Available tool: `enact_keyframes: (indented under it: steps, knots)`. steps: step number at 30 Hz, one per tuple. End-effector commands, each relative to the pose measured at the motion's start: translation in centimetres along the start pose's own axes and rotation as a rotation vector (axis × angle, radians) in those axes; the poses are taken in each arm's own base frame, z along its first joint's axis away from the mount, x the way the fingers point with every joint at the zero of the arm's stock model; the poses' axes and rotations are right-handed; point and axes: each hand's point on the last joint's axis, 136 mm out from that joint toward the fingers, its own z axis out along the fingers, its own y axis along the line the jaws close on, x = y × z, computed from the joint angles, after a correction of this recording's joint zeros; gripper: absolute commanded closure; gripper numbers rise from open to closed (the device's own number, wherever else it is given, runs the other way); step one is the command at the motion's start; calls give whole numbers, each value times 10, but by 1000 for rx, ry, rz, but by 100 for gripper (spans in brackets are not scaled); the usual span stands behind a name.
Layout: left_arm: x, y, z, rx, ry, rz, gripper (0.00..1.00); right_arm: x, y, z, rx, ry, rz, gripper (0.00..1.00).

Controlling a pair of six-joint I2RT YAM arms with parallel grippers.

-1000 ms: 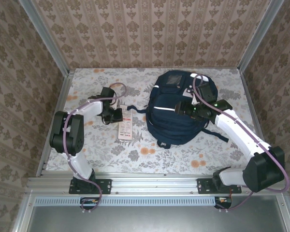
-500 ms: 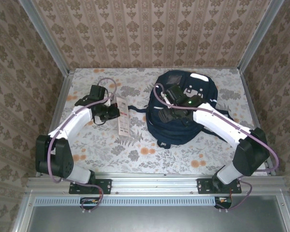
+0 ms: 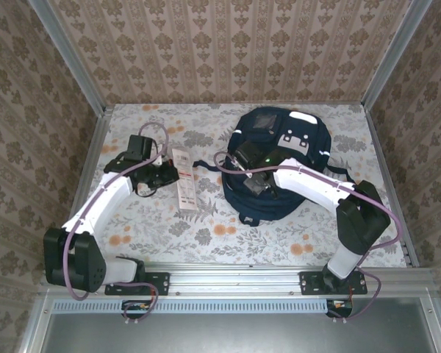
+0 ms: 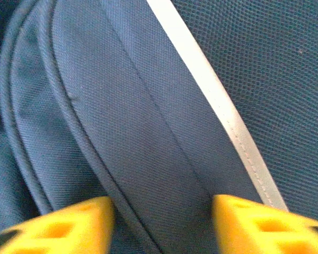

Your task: Pack the student bag

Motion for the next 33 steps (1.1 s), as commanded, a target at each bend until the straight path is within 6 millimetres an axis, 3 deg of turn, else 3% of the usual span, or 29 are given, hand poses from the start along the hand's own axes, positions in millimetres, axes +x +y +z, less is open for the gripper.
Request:
enact_keyframes:
  steps: [1,2,3,9,13,16,24,33]
  knots:
    - [3,-6,-7,44,-12,-39,100,-2,-20,-5,105,-5,-5,90]
    - [3,-8,-8,55,-17,-49,100,-4,-23,-8,115,-18,2,99]
    - [3,-11,-7,76,-22,-63,100,-8,-27,-14,127,-42,16,100]
    - [5,-29,-6,140,-36,-124,100,-37,-50,-60,120,-192,119,100]
    - [8,-52,-5,183,-67,-149,100,-58,-66,-93,77,-293,200,100]
    - [10,-70,-3,209,-88,-183,100,-70,-77,-107,40,-322,251,100]
    - [12,-112,16,269,-156,-274,100,-103,-97,-129,-23,-379,355,100]
    - [21,-173,50,322,-143,-276,100,-110,-91,-123,-67,-378,375,100]
